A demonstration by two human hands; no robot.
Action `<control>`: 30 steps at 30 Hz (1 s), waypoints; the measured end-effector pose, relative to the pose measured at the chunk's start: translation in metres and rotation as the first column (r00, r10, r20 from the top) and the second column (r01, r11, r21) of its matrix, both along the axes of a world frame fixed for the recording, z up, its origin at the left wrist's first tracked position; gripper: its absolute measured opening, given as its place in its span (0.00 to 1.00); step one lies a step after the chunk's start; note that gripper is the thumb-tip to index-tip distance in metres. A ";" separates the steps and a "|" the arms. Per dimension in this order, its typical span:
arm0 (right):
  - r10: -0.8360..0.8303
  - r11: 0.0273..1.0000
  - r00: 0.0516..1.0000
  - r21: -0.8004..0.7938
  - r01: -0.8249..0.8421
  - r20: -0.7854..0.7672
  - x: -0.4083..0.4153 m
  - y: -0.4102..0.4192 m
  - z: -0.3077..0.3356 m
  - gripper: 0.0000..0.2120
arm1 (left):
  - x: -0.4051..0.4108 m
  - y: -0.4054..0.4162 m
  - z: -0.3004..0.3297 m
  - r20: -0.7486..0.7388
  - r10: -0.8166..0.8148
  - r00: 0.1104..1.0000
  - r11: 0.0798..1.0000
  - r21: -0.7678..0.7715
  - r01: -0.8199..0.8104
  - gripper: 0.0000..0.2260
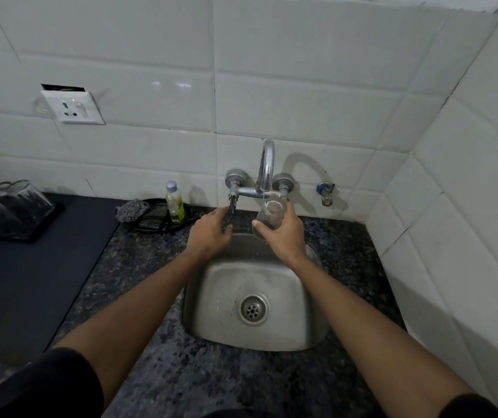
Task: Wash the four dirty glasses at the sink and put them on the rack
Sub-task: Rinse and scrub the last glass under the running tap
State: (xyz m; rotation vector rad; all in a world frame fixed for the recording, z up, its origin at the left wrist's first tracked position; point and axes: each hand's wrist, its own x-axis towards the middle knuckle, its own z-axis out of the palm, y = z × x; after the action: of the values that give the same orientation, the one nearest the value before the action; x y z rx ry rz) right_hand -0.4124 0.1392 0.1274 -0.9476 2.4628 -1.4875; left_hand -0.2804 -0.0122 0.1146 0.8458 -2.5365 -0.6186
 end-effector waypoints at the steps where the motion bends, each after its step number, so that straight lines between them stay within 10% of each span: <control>1: -0.010 1.000 1.000 0.026 0.010 0.000 0.001 0.001 -0.002 0.35 | 0.001 0.001 0.001 -0.001 -0.004 1.000 1.000 -0.004 0.004 0.25; 30: 0.017 1.000 0.999 0.026 -0.016 -0.042 0.029 0.017 0.004 0.32 | 0.025 0.028 0.021 0.007 -0.012 1.000 0.999 -0.044 0.012 0.25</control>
State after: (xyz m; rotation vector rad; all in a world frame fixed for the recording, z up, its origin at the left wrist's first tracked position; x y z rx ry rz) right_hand -0.3830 0.1564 0.1316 -1.0022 2.4906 -1.4422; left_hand -0.2550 0.0158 0.1357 0.8191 -2.5536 -0.5624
